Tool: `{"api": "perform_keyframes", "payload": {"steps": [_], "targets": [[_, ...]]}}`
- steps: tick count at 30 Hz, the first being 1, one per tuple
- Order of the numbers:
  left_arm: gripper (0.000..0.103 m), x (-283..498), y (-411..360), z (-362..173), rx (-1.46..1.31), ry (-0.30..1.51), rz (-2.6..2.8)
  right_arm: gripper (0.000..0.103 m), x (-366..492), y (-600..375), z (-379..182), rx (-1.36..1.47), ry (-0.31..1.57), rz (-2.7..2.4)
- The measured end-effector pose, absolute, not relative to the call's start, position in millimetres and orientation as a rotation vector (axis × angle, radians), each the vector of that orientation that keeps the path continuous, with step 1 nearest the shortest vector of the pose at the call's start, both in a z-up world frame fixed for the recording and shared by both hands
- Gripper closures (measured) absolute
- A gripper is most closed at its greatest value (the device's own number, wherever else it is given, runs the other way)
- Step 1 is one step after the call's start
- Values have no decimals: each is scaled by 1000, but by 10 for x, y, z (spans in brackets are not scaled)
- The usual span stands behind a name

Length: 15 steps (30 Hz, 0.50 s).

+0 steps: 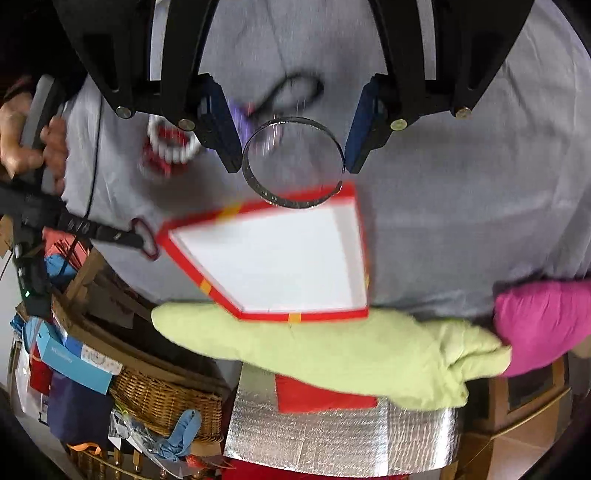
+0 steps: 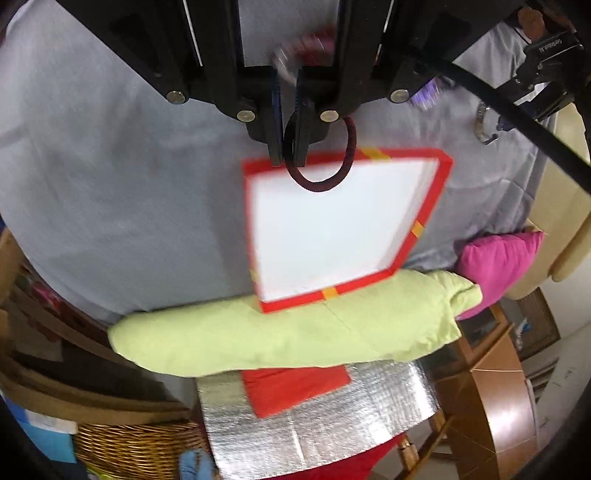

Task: Organize jewelry
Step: 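Carry both bangles into the red box and open both tools to release them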

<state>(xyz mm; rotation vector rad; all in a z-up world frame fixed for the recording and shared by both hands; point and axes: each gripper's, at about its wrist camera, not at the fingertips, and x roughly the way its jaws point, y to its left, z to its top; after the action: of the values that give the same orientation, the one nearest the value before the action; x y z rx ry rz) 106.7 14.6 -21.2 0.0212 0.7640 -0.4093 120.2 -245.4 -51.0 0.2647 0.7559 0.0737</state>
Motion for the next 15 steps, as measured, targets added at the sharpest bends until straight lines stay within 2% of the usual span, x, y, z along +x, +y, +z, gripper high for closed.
{"api": "perform_keyframes", "payload": {"steps": [7,15], "targets": [[44,1909,-195,-272,-22,762,-393,97,1815,-2210,-625,275,821,110],[43,2178,-338,-600,54,839,-365,96,2213,-2143,-905,241,895,99]]}}
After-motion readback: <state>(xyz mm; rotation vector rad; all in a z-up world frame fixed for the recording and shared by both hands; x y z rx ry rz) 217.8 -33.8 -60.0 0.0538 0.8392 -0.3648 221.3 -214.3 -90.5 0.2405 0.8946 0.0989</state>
